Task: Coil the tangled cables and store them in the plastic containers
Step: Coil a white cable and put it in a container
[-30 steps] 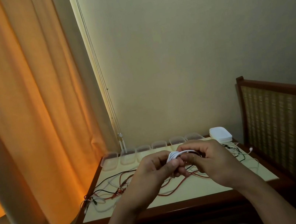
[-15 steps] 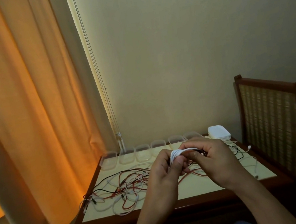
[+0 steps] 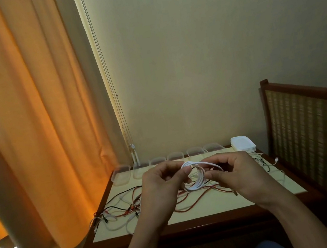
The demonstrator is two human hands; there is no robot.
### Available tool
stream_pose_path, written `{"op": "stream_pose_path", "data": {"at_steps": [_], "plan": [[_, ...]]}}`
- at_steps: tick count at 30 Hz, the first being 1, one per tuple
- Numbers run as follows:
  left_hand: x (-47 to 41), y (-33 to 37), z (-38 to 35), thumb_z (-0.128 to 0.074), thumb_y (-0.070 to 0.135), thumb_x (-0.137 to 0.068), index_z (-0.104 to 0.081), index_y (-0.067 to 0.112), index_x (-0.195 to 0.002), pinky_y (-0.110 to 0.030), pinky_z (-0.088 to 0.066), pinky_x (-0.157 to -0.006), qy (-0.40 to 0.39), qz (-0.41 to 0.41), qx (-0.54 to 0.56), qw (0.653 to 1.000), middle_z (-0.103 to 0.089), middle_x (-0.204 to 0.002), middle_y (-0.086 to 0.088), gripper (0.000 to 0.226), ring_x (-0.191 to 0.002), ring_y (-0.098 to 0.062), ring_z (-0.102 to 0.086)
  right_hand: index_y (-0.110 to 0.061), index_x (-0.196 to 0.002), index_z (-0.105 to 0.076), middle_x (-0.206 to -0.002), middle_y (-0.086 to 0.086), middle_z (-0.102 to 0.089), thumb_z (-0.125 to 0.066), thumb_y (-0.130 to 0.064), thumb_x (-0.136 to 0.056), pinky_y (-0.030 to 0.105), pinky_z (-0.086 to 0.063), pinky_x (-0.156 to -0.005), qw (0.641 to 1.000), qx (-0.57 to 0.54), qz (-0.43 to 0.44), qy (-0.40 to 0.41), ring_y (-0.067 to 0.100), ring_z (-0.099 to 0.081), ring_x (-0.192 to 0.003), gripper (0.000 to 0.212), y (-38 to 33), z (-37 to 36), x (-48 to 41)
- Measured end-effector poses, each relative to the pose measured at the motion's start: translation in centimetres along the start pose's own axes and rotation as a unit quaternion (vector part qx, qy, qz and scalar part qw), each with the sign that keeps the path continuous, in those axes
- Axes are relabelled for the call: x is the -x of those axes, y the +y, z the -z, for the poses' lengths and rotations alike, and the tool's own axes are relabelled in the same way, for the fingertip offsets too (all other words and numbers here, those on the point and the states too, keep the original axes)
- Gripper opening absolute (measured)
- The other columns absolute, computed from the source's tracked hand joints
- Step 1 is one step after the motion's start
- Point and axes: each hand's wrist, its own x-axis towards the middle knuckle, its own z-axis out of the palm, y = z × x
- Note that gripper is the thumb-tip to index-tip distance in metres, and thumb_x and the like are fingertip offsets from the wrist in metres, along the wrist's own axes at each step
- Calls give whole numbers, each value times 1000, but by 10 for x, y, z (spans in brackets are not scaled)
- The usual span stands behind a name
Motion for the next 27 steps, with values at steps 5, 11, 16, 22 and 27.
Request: {"op": "stream_pose_path", "data": {"at_steps": [5, 11, 16, 22, 27], "plan": [[-5, -1, 4, -74, 14, -90, -79, 14, -93, -15, -51, -59, 5, 34, 8, 999, -76, -77, -4, 6, -66, -7, -67, -34, -92, -77, -85, -18, -74, -78, -10, -84, 11, -50, -71, 997, 60, 8, 37, 0, -67, -83, 26, 5, 1, -7], [-10, 2, 3, -75, 17, -90, -79, 11, -98, -33, -55, -71, 15, 80, 73, 994, -74, -75, -12, 11, -71, -18, -67, -41, -95, -73, -85, -12, -74, -73, -17, -90, 17, -55, -69, 997, 27, 28, 60, 8, -67, -76, 25, 6, 0, -12], [-17, 3, 7, -74, 16, -90, -79, 8, -100, -35, -57, -74, 38, 89, 105, 990, -73, -73, -10, 14, -71, -17, -67, -32, -103, -78, -97, -6, -77, -66, -28, -93, 29, -57, -88, 999, -4, 36, 17, 11, -70, -96, 16, 12, 8, -10], [-19, 7, 8, -73, 12, -89, -77, 2, -101, -32, -58, -67, 26, 107, 143, 984, -70, -72, -10, 16, -70, -16, -67, -40, -97, -79, -85, -10, -64, -68, -28, -93, 22, -49, -71, 993, 102, 35, -54, 10, -60, -80, 17, 11, 18, -14], [-17, 12, 5, -72, 20, -78, -75, -1, -102, -30, -54, -60, -59, 143, 216, 964, -63, -75, -11, 32, -67, -15, -63, -28, -90, -79, -78, -5, -73, -73, -10, -89, 25, -57, -66, 994, 42, 44, 93, 9, -70, -67, 19, 5, 11, -28]]}}
